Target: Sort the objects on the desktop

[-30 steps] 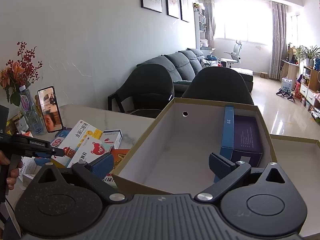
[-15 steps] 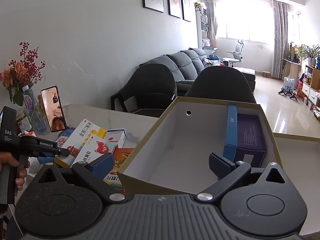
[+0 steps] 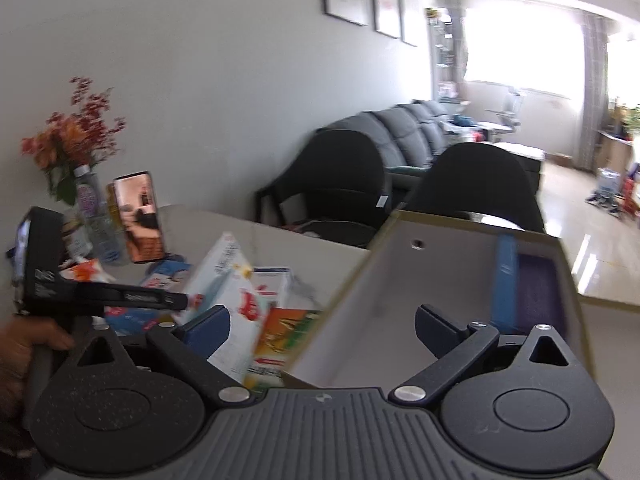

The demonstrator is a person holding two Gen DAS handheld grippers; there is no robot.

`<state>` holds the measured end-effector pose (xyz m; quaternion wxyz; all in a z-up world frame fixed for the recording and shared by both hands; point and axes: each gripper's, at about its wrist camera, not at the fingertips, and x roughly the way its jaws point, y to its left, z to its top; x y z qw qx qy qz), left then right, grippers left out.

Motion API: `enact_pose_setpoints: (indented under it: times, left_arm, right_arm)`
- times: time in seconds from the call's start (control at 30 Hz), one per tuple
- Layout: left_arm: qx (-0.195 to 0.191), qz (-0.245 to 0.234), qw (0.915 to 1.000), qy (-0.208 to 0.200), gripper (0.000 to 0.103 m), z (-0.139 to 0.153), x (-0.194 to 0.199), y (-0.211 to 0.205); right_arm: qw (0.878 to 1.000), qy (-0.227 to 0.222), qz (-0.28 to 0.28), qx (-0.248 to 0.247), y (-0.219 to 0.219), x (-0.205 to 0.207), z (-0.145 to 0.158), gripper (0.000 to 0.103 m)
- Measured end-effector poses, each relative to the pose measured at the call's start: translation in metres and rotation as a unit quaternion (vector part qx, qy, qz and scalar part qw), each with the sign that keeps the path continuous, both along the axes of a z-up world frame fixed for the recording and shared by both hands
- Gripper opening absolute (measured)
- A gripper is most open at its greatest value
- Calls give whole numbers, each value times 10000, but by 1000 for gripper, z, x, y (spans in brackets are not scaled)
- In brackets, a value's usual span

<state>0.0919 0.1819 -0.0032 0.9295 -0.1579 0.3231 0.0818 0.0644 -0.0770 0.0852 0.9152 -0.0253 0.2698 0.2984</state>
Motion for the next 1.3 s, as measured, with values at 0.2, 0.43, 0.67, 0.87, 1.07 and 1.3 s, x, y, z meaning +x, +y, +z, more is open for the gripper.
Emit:
enact_pose_setpoints:
  times: [0.2, 0.43, 0.67, 0.87, 1.07, 1.3]
  left_arm:
    - [-46, -163, 9998, -99, 27, -2, 5, -12]
    - [-132, -116, 9997, -154, 27, -4, 2, -12]
    - [-386, -114, 9990, -176, 32, -9, -4, -7]
    - [-467, -150, 9986, -182, 34, -11, -8, -3]
    - [-482, -199, 9984, -214, 37, -7, -13, 1]
    - [-470, 50, 9988, -108, 48, -5, -21, 23]
  right_arm:
    - [9918, 961, 708, 462, 35, 50, 9, 85]
    - [9696, 2102, 1066, 660, 94, 118, 1, 60]
    - [9649, 2366, 1136, 132, 154, 144, -15, 59]
    - [9632, 2429, 1133, 182, 169, 145, -26, 59]
    - [9625, 2407, 1213, 306, 167, 135, -27, 59]
    - [9607, 2464, 1251, 254, 166, 128, -38, 59]
